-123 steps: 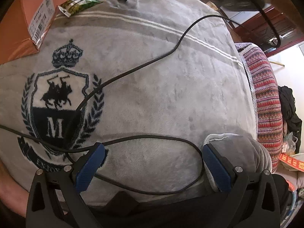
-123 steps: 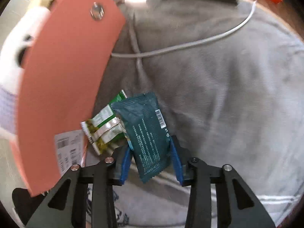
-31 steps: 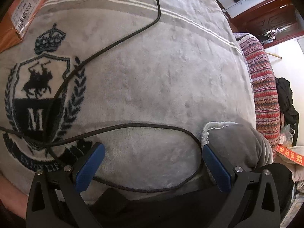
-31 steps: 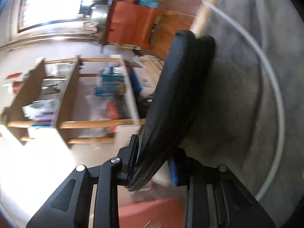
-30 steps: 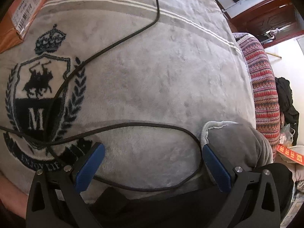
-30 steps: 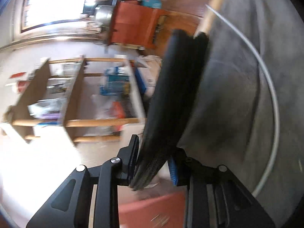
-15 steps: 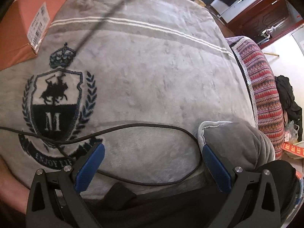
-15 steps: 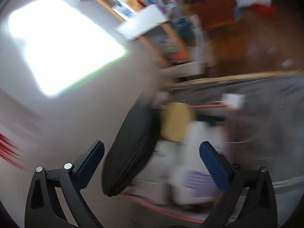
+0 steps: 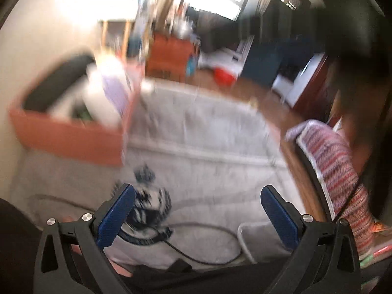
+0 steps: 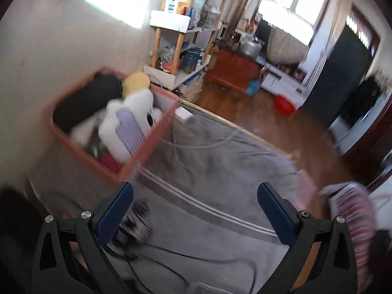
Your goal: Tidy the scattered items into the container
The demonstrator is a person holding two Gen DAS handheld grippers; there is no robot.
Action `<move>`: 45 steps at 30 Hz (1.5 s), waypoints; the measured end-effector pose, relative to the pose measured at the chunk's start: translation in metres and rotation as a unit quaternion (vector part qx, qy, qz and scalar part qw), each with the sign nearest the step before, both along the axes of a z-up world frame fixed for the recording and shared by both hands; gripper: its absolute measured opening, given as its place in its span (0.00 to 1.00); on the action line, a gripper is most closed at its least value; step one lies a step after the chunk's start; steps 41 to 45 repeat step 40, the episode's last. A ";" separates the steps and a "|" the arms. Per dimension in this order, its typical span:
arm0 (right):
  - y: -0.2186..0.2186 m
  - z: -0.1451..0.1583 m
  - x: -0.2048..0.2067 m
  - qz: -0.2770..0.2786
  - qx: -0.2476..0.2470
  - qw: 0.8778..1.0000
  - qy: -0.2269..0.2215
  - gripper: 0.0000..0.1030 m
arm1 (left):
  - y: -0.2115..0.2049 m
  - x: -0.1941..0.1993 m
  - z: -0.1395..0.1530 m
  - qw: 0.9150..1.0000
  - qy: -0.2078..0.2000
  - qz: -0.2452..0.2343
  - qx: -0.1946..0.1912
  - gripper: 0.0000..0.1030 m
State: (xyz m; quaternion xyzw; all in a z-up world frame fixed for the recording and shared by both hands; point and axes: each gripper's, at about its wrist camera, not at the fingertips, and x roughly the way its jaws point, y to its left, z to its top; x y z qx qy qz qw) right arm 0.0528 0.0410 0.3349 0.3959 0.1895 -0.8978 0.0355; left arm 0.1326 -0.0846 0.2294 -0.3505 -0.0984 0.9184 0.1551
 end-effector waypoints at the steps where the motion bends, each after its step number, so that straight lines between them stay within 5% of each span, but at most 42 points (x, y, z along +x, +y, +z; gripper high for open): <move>1: -0.001 0.001 0.012 -0.002 0.009 1.000 0.003 0.99 | -0.006 0.013 0.014 1.000 0.028 0.008 -0.004 1.00; 5: -0.004 0.009 0.048 -0.005 -0.025 1.000 -0.007 0.99 | -0.026 0.054 0.044 0.995 0.089 0.033 -0.015 1.00; 11: -0.015 0.019 0.093 -0.006 -0.060 0.998 0.024 0.99 | -0.046 0.075 0.048 0.996 0.062 0.052 -0.026 1.00; 17: -0.029 0.028 0.122 0.011 -0.052 0.997 0.053 0.99 | -0.056 0.095 0.059 0.993 0.095 0.070 -0.028 1.00; 23: -0.038 0.034 0.133 0.027 -0.043 0.997 0.066 0.99 | -0.056 0.107 0.073 0.991 0.103 0.082 -0.035 1.00; 31: -0.034 0.038 0.136 0.023 -0.060 0.995 0.074 0.99 | -0.065 0.103 0.079 0.994 0.048 0.094 -0.004 1.00; 40: -0.028 0.034 0.134 0.020 -0.087 0.994 0.066 0.99 | -0.057 0.118 0.079 0.985 0.078 0.139 -0.065 1.00; 45: -0.028 0.034 0.134 0.020 -0.087 0.994 0.066 0.99 | -0.057 0.118 0.079 0.985 0.078 0.139 -0.065 1.00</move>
